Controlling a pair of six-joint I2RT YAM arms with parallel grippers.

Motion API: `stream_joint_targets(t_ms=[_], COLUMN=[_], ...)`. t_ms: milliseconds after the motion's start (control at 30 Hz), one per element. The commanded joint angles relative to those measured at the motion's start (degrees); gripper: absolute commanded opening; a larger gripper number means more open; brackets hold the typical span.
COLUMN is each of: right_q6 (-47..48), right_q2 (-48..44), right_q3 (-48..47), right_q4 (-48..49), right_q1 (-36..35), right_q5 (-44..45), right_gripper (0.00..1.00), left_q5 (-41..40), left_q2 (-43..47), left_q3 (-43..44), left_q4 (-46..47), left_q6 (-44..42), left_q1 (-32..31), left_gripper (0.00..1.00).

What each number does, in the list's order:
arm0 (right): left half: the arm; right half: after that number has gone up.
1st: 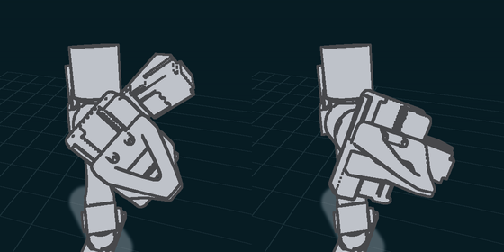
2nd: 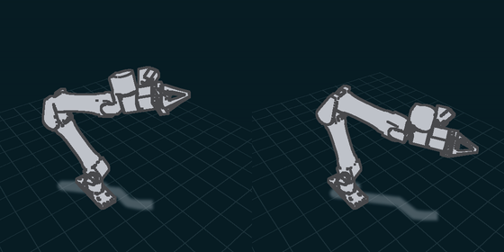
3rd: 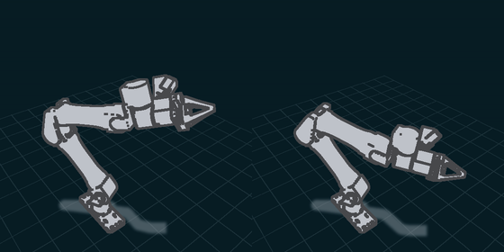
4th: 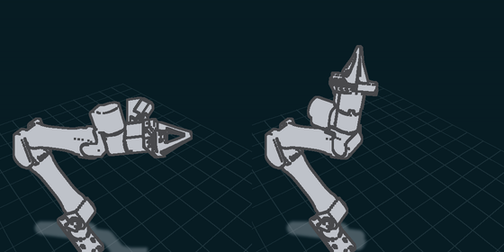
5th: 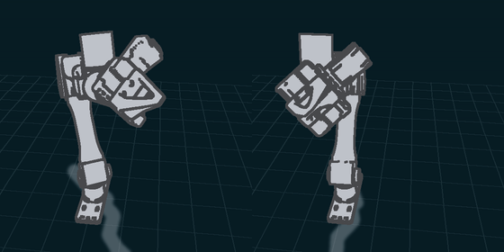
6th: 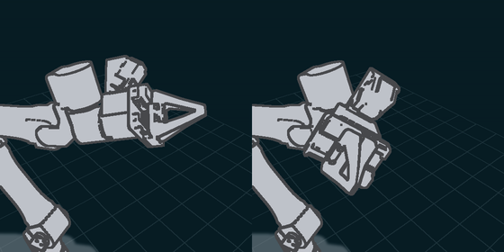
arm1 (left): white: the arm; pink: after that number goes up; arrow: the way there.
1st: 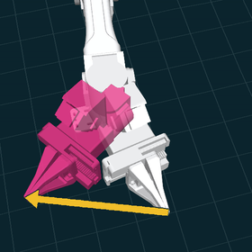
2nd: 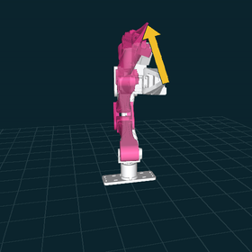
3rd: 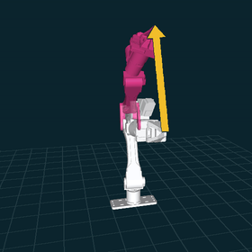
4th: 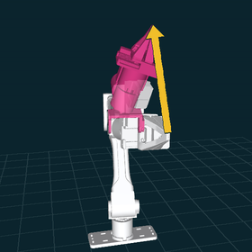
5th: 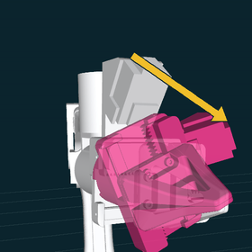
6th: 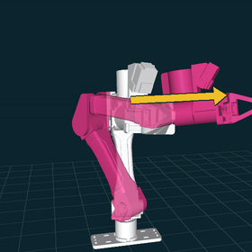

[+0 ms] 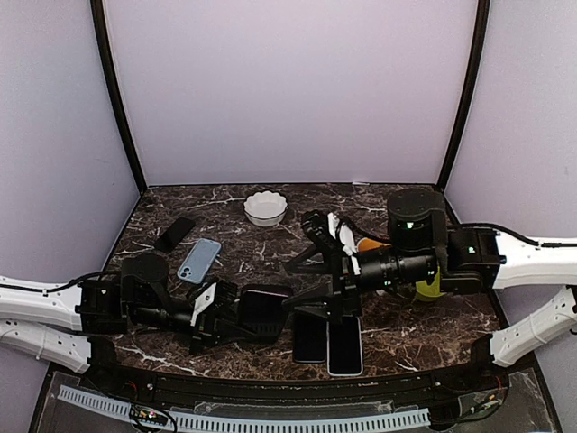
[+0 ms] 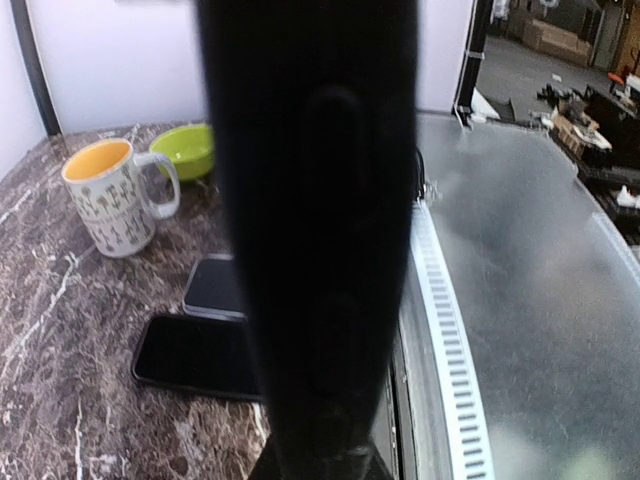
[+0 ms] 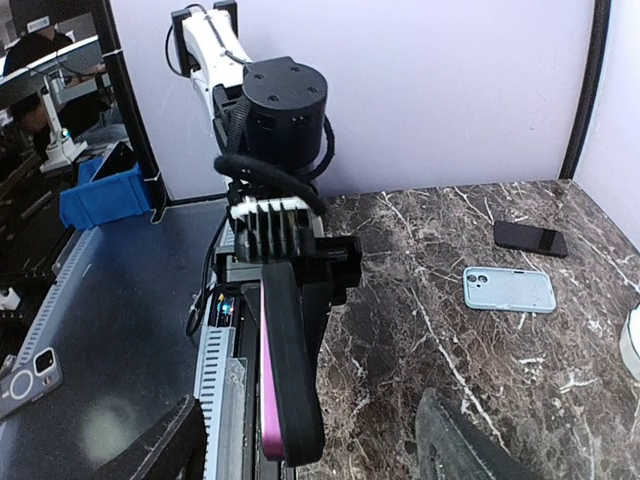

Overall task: Put the phone into the phone case
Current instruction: Press the top corners of the phone case.

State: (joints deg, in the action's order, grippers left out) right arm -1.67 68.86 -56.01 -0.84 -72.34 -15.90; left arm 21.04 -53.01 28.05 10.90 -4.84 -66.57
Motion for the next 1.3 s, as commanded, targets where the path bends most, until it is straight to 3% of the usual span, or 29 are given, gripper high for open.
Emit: stream_joint_targets(t_ms=[0, 267, 433, 633, 767, 833, 867, 933, 1033, 1133, 1267], right_q6=[5.59, 8.22, 8.13, 7.42, 7.41, 7.30, 7.22, 7.28, 7.30, 7.38, 7.55], right_q2=[0.96, 7.63, 9.80, 11.29, 10.76, 10.15, 9.81, 9.33, 8.91, 8.86, 8.77], right_q3=[-7.67, -15.26, -16.49, -16.66, -15.71, -15.25, -15.13, -15.10, -15.33, -15.87, -16.23], right_q4=[-15.79, -21.97, -20.70, -18.10, -16.55, -15.59, -15.18, -14.64, -14.28, -14.93, -15.99], right_q1=[-0.12, -0.87, -1.56, -1.93, -2.10, -2.10, -2.10, -2.09, -2.11, -2.10, -2.11], right_q5=[-2.91, -2.99, -3.34, -2.87, -1.85, -1.70, -1.67, -2.05, -2.39, -2.62, -2.78], right_gripper=[0.72, 0.69, 0.65, 0.24, 0.05, 0.00, 0.00, 0.00, 0.00, 0.00, 0.00], left_q5=[-0.56, 0.22, 0.09, 0.29, 1.05, 1.63, 1.81, 2.56, 3.37, 3.22, 2.62], left_q2=[-0.62, -1.82, -1.34, -1.48, -1.26, -1.36, -1.42, -1.82, -2.79, -3.39, -3.07], left_q3=[3.28, 4.64, 4.58, 4.42, 3.82, 3.52, 3.33, 3.19, 3.35, 3.79, 4.10], left_q4=[-2.09, -2.29, -2.28, -2.21, -1.23, 0.07, 1.07, 2.65, 4.07, 3.93, 3.74], left_q6=[-5.08, -4.97, -4.89, -4.54, -3.53, -2.18, -1.20, 0.36, 1.86, 1.97, 2.30], left_q1=[-0.83, -0.85, -0.85, -0.91, -0.87, -0.93, -0.91, -0.93, -0.89, -0.93, -0.93], left_gripper=[0.00, 0.00, 0.00, 0.00, 0.00, 0.08, 0.21, 0.37, 0.42, 0.32, 0.08])
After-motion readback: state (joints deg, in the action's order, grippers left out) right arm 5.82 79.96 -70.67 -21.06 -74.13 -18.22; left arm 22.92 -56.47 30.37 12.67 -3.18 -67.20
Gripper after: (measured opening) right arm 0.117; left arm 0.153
